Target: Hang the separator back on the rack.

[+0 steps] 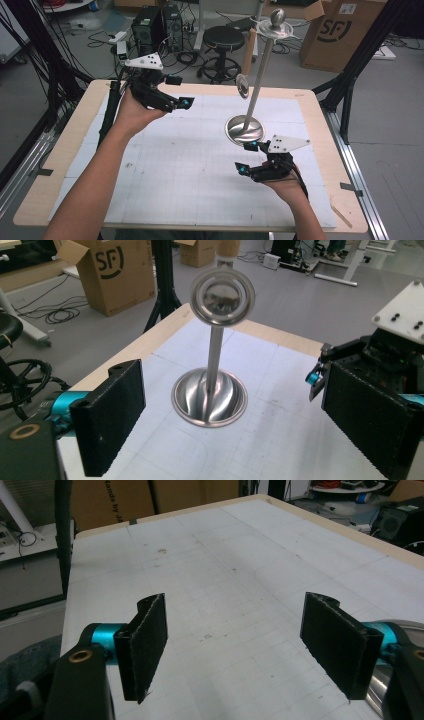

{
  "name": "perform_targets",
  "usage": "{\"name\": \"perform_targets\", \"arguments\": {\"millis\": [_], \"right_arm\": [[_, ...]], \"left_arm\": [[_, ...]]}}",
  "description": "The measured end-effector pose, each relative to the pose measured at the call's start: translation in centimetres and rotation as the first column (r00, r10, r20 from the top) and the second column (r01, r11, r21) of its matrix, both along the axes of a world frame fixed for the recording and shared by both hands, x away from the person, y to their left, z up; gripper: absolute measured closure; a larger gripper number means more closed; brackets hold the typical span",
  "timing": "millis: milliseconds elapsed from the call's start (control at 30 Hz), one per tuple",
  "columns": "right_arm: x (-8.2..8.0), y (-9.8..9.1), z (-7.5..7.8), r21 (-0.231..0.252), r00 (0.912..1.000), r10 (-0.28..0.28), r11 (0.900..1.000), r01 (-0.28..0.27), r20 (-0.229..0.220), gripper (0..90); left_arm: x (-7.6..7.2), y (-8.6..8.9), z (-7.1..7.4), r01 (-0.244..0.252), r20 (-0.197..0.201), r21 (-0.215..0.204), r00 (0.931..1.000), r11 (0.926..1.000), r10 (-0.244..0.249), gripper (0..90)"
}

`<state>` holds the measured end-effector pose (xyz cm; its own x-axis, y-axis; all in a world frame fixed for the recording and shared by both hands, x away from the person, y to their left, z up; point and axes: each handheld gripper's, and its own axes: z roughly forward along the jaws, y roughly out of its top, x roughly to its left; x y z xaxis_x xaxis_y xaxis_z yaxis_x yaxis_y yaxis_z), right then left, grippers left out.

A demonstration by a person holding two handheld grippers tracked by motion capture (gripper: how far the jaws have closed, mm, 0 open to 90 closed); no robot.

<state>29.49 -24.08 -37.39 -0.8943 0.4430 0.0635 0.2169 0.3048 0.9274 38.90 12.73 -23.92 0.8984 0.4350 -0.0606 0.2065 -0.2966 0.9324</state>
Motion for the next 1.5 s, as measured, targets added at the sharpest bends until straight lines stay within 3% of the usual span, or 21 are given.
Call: {"name": "perform_targets", "arguments": {"millis": [200, 467, 700, 767, 933, 1067, 1133, 1300, 1500], "right_arm": [[0.0, 0.0, -0.1, -0.003, 1.0, -0.003, 1.0, 0.003, 0.0, 26.3], [0.2, -0.6, 0.0, 0.017, 0.9998, -0.013, 0.9998, 0.013, -0.013, 26.2], [0.3, -0.8, -0.3, 0.007, 0.9995, -0.014, 0.9999, 0.015, -0.028, 26.1], [0.3, -0.9, -0.3, 0.007, 0.9996, -0.017, 0.9998, 0.017, -0.025, 26.1], [0.4, -1.2, -0.4, 0.007, 0.9992, -0.027, 0.9996, 0.027, -0.031, 26.2], [0.4, -1.3, -0.5, 0.008, 0.999, -0.028, 0.9996, 0.028, -0.035, 26.1], [0.5, -1.4, -0.6, 0.004, 0.999, -0.028, 0.9996, 0.028, -0.034, 26.2], [0.5, -1.6, -0.9, 0.002, 0.9985, -0.032, 0.9995, 0.032, -0.044, 26.1], [0.8, -1.9, -1.1, 0.004, 0.9977, -0.045, 0.999, 0.045, -0.051, 26.1]], "left_arm": [[-1.2, 1.7, -1.5, -0.006, 0.003, -0.009, 1.0, 0.9999, 0.006, 7.2], [-2.6, 3.9, -3.3, -0.021, 0.014, 0.009, 0.9997, 0.9997, 0.021, 6.7], [-3.9, 5.5, -5.6, -0.029, 0.012, -0.019, 0.9995, 0.9994, 0.029, 5.6], [-4.2, 6.0, -6.5, -0.047, 0.006, -0.034, 0.9989, 0.9983, 0.047, 1.7], [-5.1, 7.0, -8.8, -0.05, -0.016, -0.06, 0.9987, 0.9969, 0.049, 1.6], [-5.8, 7.6, -10.2, -0.06, -0.024, -0.054, 0.998, 0.9967, 0.059, 1.6], [-6.2, 7.8, -10.6, -0.071, -0.016, -0.034, 0.9974, 0.9969, 0.07, 1.7], [-7.0, 8.2, -11.5, -0.076, 0.007, -0.033, 0.9971, 0.9966, 0.076, 1.7], [-7.1, 8.7, -12.8, -0.084, -0.016, -0.024, 0.9963, 0.9962, 0.084, 1.6]]}}
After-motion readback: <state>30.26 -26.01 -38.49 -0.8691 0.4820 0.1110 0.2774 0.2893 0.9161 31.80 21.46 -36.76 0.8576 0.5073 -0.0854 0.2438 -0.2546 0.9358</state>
